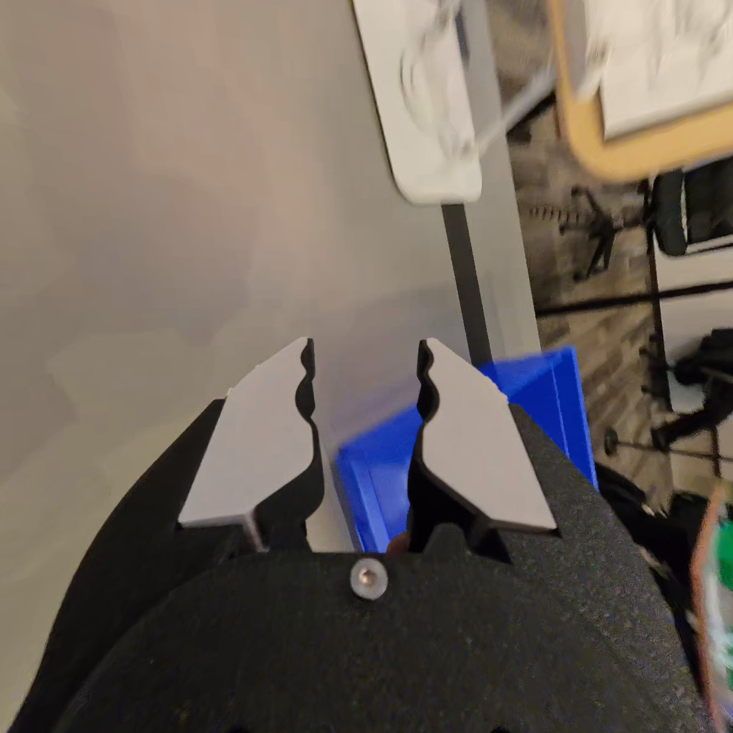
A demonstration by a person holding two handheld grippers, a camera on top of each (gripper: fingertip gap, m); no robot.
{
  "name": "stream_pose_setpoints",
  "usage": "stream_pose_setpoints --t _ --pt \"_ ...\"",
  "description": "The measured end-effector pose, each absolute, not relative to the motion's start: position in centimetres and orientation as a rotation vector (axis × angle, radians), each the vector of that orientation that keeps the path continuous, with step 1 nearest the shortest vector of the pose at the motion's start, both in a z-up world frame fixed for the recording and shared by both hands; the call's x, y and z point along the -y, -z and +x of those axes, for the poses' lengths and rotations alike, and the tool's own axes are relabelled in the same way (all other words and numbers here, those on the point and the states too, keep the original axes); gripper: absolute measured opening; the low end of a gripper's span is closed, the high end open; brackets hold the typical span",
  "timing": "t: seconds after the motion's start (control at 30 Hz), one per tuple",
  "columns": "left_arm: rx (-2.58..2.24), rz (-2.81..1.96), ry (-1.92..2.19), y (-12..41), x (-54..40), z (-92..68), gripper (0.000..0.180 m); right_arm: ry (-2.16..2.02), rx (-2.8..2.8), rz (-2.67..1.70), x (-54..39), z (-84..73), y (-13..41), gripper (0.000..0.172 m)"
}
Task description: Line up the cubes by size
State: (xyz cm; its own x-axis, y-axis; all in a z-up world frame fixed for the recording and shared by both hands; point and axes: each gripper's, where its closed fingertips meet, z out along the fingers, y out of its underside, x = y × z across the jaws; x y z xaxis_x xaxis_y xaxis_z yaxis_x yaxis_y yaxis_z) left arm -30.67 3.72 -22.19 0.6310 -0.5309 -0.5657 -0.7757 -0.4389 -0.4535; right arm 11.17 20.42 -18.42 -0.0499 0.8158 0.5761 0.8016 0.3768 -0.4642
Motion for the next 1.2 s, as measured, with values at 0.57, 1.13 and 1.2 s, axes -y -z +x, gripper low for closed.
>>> stream_pose_setpoints --t 0.57,1.13,1.2 --pt "-0.456 -1.895 -0.273 25.0 -19.3 -17.7 0.071 -0.483 1.255 -1.418 -21.2 -10.9 24.5 0.044" --pt "-0.491 -1.945 -0.32 27.5 -19.0 -19.1 0.066 -0.249 1.316 -1.287 -21.3 -10.6 26.1 0.04" --pt "-0.497 -1.952 -0.322 27.6 -19.0 -19.1 0.066 -0.232 1.332 -1.277 -21.2 -10.7 26.2 0.04"
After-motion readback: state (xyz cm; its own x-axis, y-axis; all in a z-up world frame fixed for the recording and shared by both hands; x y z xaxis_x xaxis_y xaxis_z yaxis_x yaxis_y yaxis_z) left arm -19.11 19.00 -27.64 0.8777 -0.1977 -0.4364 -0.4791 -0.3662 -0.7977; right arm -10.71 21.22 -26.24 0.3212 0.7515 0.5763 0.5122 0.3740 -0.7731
